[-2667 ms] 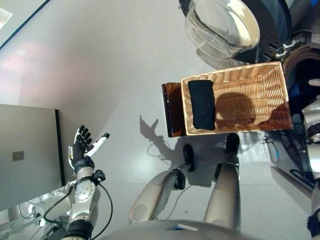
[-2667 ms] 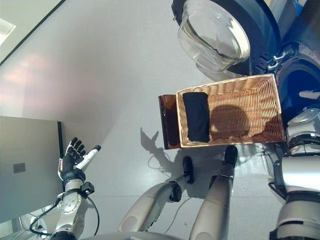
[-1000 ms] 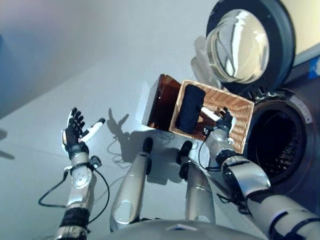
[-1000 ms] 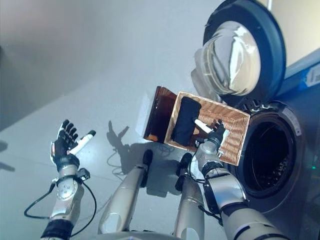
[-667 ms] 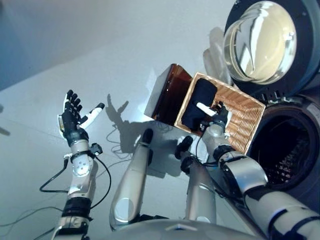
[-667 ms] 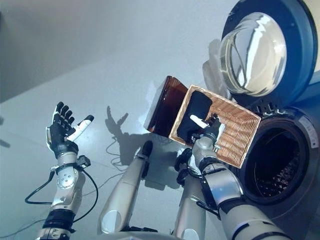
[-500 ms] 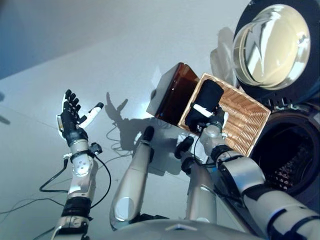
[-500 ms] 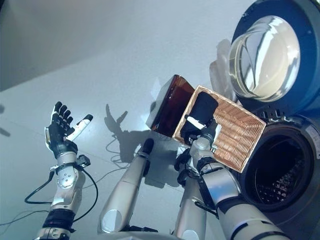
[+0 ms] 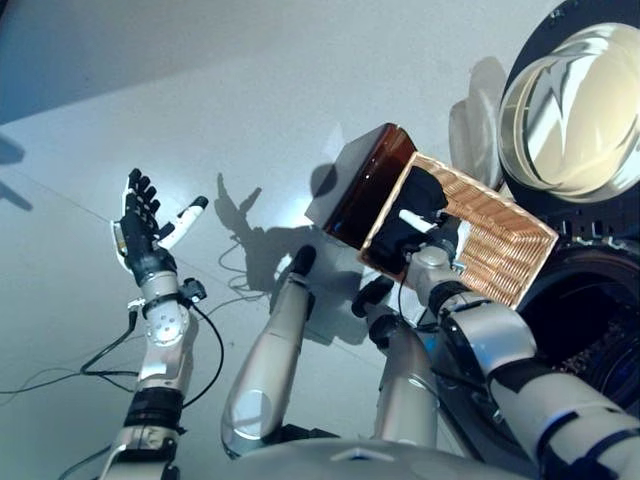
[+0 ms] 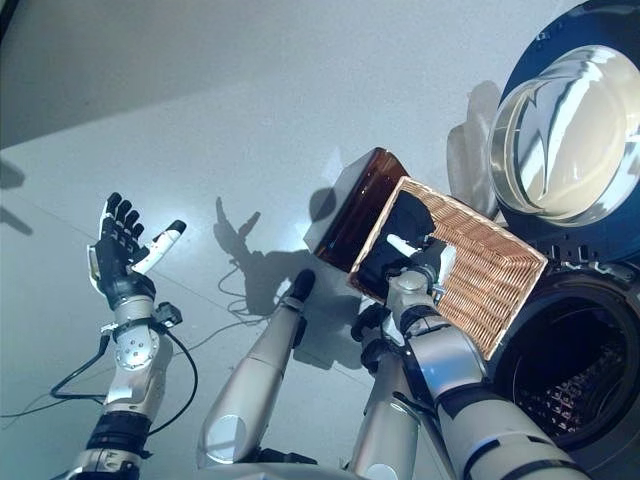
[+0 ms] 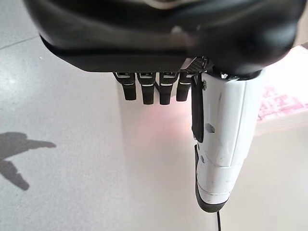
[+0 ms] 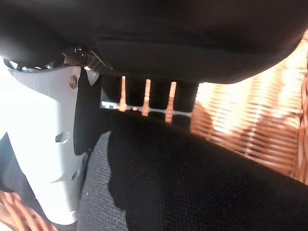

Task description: Pick up the clothes and place them into the washing machine

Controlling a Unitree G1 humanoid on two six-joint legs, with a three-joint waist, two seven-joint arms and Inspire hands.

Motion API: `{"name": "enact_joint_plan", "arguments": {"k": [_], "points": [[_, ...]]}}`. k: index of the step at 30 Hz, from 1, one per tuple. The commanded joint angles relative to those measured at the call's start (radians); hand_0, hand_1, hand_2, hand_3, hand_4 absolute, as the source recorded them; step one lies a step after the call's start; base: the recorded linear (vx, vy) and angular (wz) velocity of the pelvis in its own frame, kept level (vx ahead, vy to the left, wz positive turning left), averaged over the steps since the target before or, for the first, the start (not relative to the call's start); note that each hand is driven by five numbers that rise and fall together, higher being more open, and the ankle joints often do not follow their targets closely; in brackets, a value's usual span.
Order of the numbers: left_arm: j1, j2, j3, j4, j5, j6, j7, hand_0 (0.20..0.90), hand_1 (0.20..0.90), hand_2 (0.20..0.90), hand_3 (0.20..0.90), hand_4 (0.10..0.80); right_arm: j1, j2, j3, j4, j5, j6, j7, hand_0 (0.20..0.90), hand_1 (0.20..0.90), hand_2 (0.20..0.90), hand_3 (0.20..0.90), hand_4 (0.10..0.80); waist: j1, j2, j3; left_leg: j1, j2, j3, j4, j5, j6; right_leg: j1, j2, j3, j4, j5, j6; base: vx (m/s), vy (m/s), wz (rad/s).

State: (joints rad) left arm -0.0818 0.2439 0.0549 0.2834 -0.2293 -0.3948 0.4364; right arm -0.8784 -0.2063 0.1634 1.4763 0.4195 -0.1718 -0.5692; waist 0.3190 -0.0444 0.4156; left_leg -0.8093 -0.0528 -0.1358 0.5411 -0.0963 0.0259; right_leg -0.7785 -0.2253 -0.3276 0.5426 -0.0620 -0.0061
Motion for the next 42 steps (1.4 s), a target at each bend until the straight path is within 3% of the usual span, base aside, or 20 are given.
{"name": "enact_joint_plan", "arguments": {"k": [1,17,23,24,29,37,39,42], "points": [[0.067,0.041,0.029,-0.157,0.031,-0.072,0.022,0.900,0.900,0.900,0.900,0.800,0.007,-0.052,0.006,0.010,-0.035,-0.008,-0.038,0.200,0.200,0.200,0.200,0.300,0.030,0.059,-0.057,-0.021,-0.044,0.020,-0.120,0.042,-0.026,0.057,0.005,0.033,0.060,-0.153,0.020,0.015,-0.009,-0.05],[0.135,0.058,0.055,-0.070,-0.025,-0.088,-0.057,0.900,0.900,0.900,0.900,0.800,0.177,-0.184,-0.114,-0.021,-0.055,-0.015,-0.039,0.200,0.200,0.200,0.200,0.300,-0.038,0.068,-0.152,0.153,-0.024,0.060,-0.236,0.060,-0.026,0.221,0.020,0.071,-0.104,-0.100,0.037,0.030,-0.002,-0.09],[0.158,0.048,0.056,-0.001,-0.052,-0.094,-0.078,0.900,0.900,0.900,0.900,0.800,0.299,-0.161,-0.242,-0.167,0.176,-0.151,0.019,0.200,0.200,0.200,0.200,0.300,-0.105,0.089,-0.175,0.224,-0.011,0.110,-0.272,0.063,-0.022,0.271,0.036,0.126,-0.179,-0.064,0.048,-0.001,0.039,-0.26],[0.161,0.045,0.055,0.000,-0.056,-0.096,-0.081,0.900,0.900,0.900,0.900,0.800,0.308,-0.148,-0.261,-0.207,0.233,-0.187,0.034,0.200,0.200,0.200,0.200,0.300,-0.114,0.098,-0.169,0.217,-0.008,0.125,-0.275,0.088,-0.017,0.261,0.035,0.120,-0.185,-0.038,0.043,-0.119,0.066,-0.44],[0.186,0.013,0.047,0.025,-0.099,-0.115,-0.108,0.900,0.900,0.900,0.900,0.800,0.389,-0.078,-0.364,-0.382,0.509,-0.321,0.156,0.200,0.200,0.200,0.200,0.300,-0.146,0.149,-0.175,0.227,-0.005,0.160,-0.285,0.090,-0.011,0.250,0.038,0.160,-0.198,-0.025,0.047,-0.047,0.068,-0.37],[0.192,-0.012,-0.014,0.070,-0.143,-0.140,-0.146,0.900,0.900,0.900,0.900,0.800,0.394,-0.035,-0.482,-0.529,0.675,-0.467,0.226,0.200,0.200,0.200,0.200,0.300,-0.161,0.238,-0.194,0.227,-0.016,0.172,-0.284,0.088,-0.007,0.233,0.028,0.185,-0.183,-0.035,0.050,-0.003,0.043,-0.13],[0.200,-0.010,-0.039,0.076,-0.150,-0.141,-0.153,0.900,0.900,0.900,0.900,0.800,0.372,-0.041,-0.518,-0.542,0.685,-0.507,0.199,0.200,0.200,0.200,0.200,0.300,-0.160,0.274,-0.201,0.224,-0.022,0.175,-0.283,0.091,-0.006,0.229,0.024,0.190,-0.174,-0.041,0.050,-0.007,0.039,0.03],[0.204,-0.007,-0.055,0.083,-0.148,-0.145,-0.151,0.900,0.900,0.900,0.900,0.800,0.360,-0.050,-0.544,-0.551,0.666,-0.536,0.158,0.200,0.200,0.200,0.200,0.300,-0.160,0.297,-0.205,0.221,-0.026,0.176,-0.281,0.089,-0.006,0.223,0.022,0.195,-0.164,-0.045,0.050,0.000,0.010,0.00]]}}
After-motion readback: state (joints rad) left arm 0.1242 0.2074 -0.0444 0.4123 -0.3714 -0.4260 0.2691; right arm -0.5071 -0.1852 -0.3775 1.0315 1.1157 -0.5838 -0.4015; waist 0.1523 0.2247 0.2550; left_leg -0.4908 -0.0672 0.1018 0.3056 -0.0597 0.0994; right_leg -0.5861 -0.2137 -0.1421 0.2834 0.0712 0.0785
